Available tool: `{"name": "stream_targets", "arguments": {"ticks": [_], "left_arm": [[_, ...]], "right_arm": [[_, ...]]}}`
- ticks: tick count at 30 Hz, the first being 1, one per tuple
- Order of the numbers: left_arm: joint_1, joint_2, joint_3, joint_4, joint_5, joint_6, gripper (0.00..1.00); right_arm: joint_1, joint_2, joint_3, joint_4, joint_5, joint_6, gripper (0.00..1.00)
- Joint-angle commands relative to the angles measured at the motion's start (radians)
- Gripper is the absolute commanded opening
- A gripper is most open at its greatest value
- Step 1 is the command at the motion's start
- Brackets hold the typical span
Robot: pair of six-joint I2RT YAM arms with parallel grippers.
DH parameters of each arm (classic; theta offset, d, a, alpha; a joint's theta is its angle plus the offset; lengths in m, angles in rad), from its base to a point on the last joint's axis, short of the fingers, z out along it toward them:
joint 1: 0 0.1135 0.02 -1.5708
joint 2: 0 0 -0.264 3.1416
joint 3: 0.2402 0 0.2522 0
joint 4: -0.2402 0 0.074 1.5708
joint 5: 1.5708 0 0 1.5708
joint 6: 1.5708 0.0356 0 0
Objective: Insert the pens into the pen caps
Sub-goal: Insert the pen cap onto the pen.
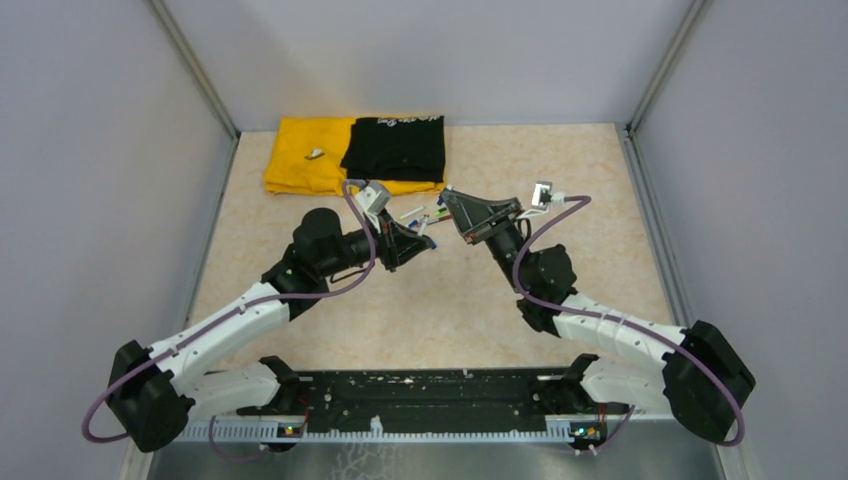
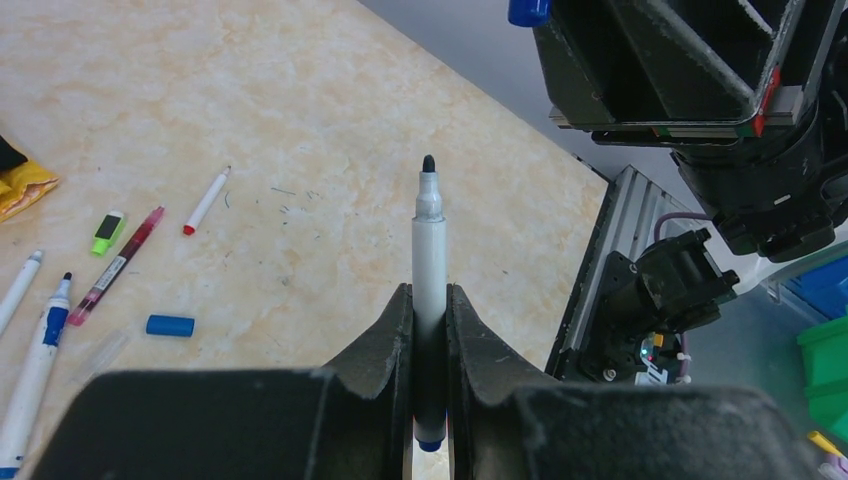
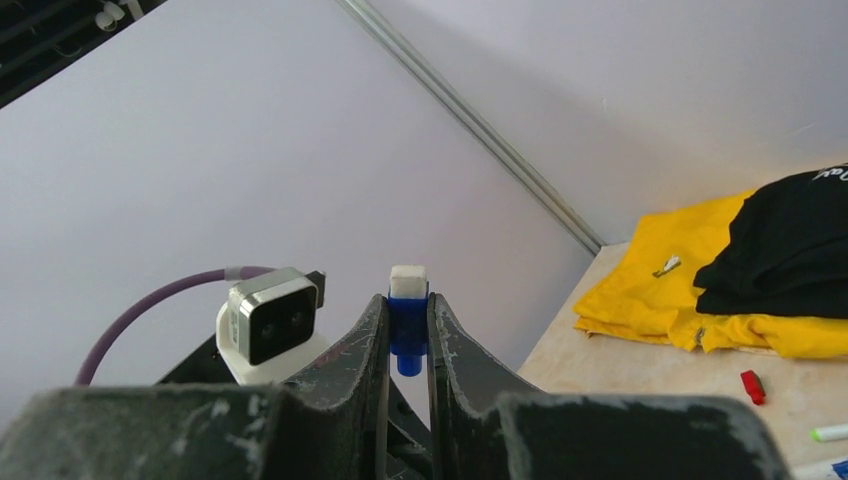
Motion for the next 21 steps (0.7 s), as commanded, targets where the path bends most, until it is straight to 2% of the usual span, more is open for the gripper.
{"name": "stream_targets", "arguments": {"ticks": [1, 21], "left_arm": [[-0.006, -0.005, 0.029, 0.032, 0.024, 0.017, 0.0], [-0.006, -0.004, 0.035, 0.056, 0.052, 0.018, 0.0]], "right_arm": [[-0.006, 0.014, 0.009, 0.079, -0.063, 0.011, 0.0], [-0.006, 0.047, 0.005, 0.065, -0.082, 0.026, 0.0]]}}
